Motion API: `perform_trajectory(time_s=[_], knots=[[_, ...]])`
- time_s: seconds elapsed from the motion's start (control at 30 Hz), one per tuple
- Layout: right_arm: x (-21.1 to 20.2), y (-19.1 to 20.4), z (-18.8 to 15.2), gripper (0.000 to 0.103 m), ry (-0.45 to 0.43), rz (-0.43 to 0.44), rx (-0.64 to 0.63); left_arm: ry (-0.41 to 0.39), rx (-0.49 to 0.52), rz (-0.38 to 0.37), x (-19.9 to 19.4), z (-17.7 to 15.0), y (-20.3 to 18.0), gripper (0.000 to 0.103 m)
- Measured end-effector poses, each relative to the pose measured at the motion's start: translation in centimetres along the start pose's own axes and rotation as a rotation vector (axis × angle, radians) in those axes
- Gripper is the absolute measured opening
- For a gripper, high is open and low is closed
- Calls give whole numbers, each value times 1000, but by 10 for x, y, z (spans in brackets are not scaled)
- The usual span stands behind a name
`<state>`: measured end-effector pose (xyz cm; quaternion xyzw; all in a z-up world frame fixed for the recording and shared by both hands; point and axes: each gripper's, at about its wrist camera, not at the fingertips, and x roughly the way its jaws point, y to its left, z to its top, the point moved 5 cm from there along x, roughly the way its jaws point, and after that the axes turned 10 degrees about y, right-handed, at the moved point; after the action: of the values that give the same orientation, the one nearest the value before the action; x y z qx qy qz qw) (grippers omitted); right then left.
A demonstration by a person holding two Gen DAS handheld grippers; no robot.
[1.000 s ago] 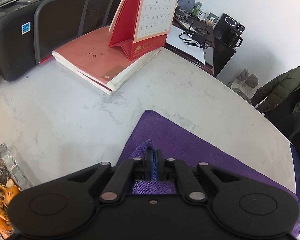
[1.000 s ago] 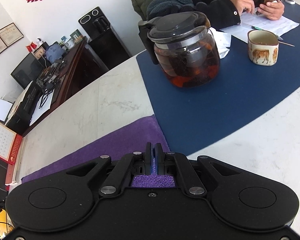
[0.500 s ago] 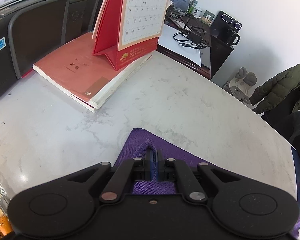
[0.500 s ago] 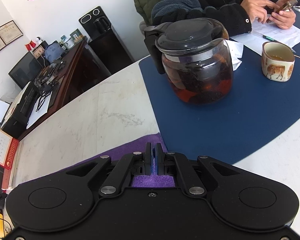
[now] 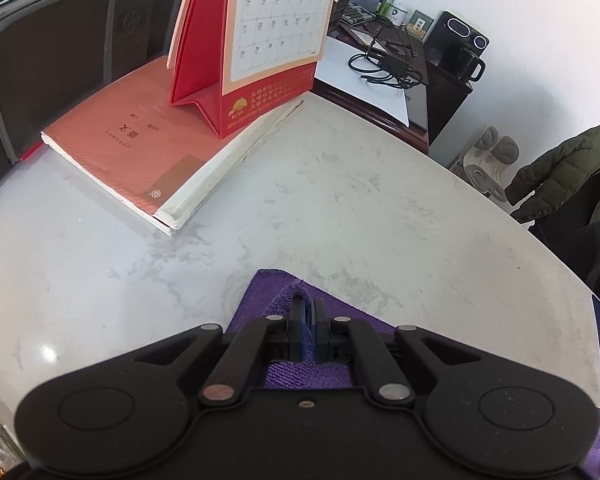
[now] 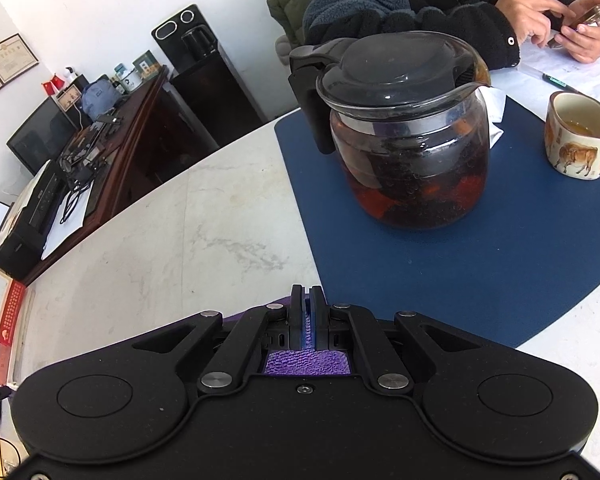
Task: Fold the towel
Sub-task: 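Lift the held towel edge with both grippers and fold it over the towel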
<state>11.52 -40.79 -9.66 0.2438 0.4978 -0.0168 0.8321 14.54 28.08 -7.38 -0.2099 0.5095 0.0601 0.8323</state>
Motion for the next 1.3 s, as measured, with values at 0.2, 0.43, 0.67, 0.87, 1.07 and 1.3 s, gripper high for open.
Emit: perform_trajectory(time_s=[0.2,0.43,0.67,0.87,1.07,1.3], knots=[[8,-1,3,2,8,-13,2,14,-1,3,11,4,0,3],[26,-4,5,2,21,-27,9,41,7,16,32,9,1,3],[46,-3,8,2,29,-44,-2,47,19,27,43,10,3,4],[57,-5,13,2,29,-55,-7,38,23,31,45,12,2,4],[65,-7,13,2,40,-60,-10,29,37,33,47,16,-1,4],[67,-8,12,4,49,-69,-18,6,75,52,46,15,-7,6]])
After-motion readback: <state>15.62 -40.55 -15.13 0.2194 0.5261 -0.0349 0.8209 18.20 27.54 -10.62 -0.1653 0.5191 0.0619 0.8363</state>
